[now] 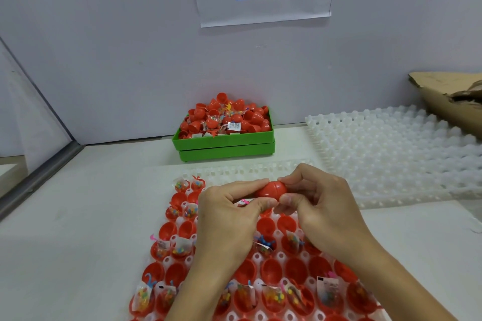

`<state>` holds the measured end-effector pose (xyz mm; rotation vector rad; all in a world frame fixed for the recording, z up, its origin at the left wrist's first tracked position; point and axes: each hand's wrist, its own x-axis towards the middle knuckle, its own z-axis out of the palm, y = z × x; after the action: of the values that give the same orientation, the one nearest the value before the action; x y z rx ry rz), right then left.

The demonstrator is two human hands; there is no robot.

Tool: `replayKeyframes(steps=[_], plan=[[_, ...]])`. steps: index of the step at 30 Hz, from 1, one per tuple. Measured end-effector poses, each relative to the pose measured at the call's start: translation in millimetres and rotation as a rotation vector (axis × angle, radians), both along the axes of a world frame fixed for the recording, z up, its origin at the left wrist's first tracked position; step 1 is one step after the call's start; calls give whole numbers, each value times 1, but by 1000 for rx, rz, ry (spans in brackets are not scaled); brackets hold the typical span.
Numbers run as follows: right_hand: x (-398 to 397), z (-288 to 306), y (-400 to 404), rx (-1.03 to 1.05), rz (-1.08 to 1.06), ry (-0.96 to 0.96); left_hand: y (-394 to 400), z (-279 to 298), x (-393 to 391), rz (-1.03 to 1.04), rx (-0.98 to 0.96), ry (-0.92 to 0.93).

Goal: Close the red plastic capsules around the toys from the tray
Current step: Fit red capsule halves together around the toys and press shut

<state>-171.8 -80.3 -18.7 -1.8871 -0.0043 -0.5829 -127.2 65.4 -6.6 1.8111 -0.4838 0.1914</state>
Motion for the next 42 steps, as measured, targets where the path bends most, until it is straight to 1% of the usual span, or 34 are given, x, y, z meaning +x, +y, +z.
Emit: replayKeyframes(steps=[3,5,7,9,11,12,14,15,17,19,21,22,23,24,27,34,36,38,40,42], plan=[[-1,1,-1,41,26,27,0,0,-1,11,1,-35],[-3,3,1,71,66,41,0,0,-2,8,5,-93],[-5,4,6,135,94,73,0,-1,-1,5,77,-230],[-4,3,13,184,85,114,-1,-3,0,17,192,-386],[-1,2,16,206,45,142,-1,-4,0,14,282,-479],[0,2,16,245,32,149,-2,-5,0,-6,301,-492],[1,3,12,386,50,146,0,-3,1,-81,267,-430],[1,3,9,445,75,137,2,-1,2,-130,204,-349],[1,4,5,536,144,115,6,0,5,-221,22,-111],[1,4,6,626,240,75,8,-1,9,-287,-121,120],[2,2,10,659,314,38,6,-4,10,-383,-275,337],[2,1,13,656,322,30,4,-5,10,-419,-349,408],[3,-1,15,649,314,24,3,-5,9,-427,-390,431],[3,-2,16,639,304,15,2,-6,9,-410,-395,416],[4,-1,20,614,303,-10,0,-8,9,-341,-335,323],[5,-2,19,640,338,-27,0,-9,6,-262,-266,277],[5,-3,19,635,327,-27,-1,-9,6,-266,-281,300],[5,-3,18,597,283,-21,-1,-9,7,-308,-322,360],[4,0,17,523,244,-17,-1,-8,7,-348,-367,427],[0,5,13,438,246,-14,0,-7,9,-346,-408,462]])
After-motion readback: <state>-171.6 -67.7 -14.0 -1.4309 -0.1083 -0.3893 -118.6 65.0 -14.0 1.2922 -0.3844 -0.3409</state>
